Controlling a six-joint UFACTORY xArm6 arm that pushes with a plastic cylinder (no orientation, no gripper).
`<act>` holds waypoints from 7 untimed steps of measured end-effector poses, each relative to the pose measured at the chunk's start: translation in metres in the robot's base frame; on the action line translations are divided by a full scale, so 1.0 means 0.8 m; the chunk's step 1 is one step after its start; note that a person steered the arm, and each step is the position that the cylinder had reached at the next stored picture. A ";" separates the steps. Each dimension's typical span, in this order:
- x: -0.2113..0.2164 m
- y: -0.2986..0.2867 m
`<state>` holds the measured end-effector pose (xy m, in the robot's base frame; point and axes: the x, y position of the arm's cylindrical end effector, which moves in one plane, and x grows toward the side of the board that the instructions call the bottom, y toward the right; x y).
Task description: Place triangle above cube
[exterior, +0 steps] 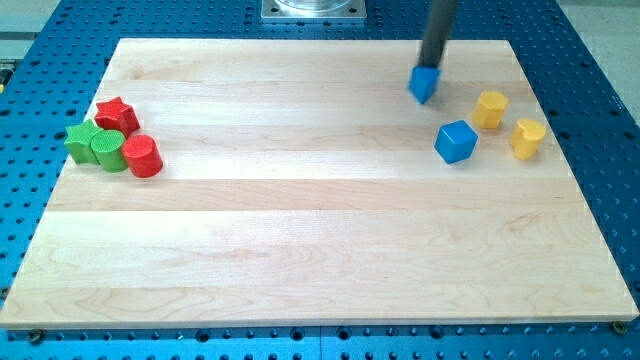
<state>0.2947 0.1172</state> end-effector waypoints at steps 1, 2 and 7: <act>0.123 -0.046; 0.124 -0.041; 0.070 0.058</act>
<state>0.3503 0.1640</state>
